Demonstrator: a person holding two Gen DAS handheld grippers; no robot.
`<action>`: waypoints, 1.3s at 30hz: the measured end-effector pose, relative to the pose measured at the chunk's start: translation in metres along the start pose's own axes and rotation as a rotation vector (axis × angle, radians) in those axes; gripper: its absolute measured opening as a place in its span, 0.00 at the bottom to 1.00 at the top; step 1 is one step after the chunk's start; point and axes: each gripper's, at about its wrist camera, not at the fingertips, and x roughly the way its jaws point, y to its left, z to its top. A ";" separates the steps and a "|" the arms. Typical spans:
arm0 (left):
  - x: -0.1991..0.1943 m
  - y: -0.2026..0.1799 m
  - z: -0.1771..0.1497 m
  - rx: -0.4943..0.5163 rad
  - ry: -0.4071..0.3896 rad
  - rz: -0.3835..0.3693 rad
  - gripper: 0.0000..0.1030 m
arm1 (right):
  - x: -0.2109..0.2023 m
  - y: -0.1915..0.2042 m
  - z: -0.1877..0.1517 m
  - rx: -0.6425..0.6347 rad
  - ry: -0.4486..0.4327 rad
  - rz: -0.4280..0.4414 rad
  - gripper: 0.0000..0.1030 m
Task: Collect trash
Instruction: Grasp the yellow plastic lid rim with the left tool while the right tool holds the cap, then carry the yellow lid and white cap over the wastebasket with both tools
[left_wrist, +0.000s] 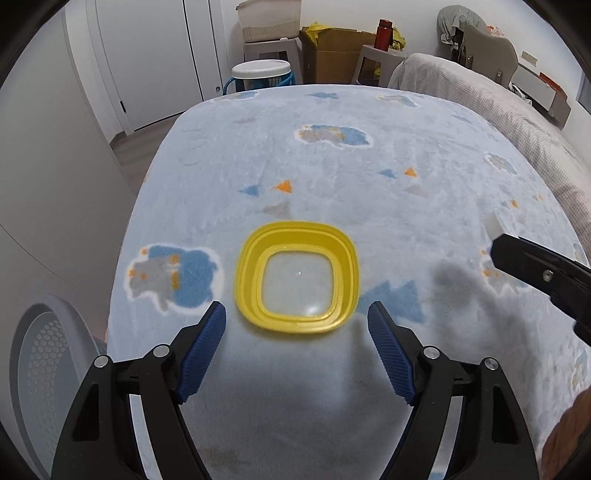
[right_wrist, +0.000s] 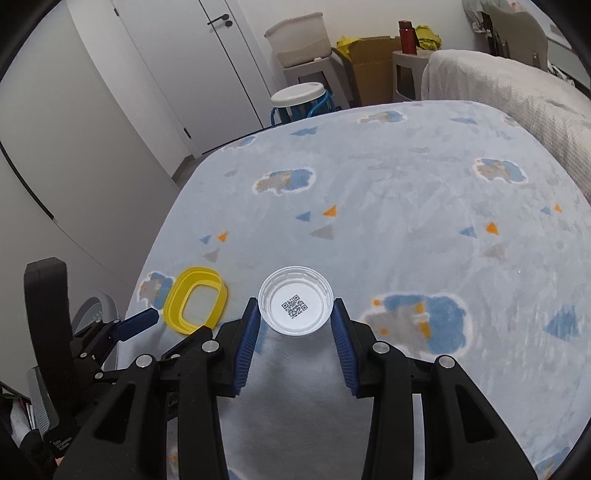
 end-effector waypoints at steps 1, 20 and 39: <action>0.001 0.000 0.002 0.000 0.003 0.001 0.74 | -0.001 -0.001 0.001 0.004 -0.002 0.004 0.38; 0.017 0.003 0.011 -0.043 0.026 -0.039 0.66 | -0.003 -0.004 0.003 0.013 -0.009 0.010 0.38; -0.092 0.084 -0.055 -0.137 -0.149 0.045 0.66 | 0.003 0.073 -0.007 -0.120 0.000 0.066 0.38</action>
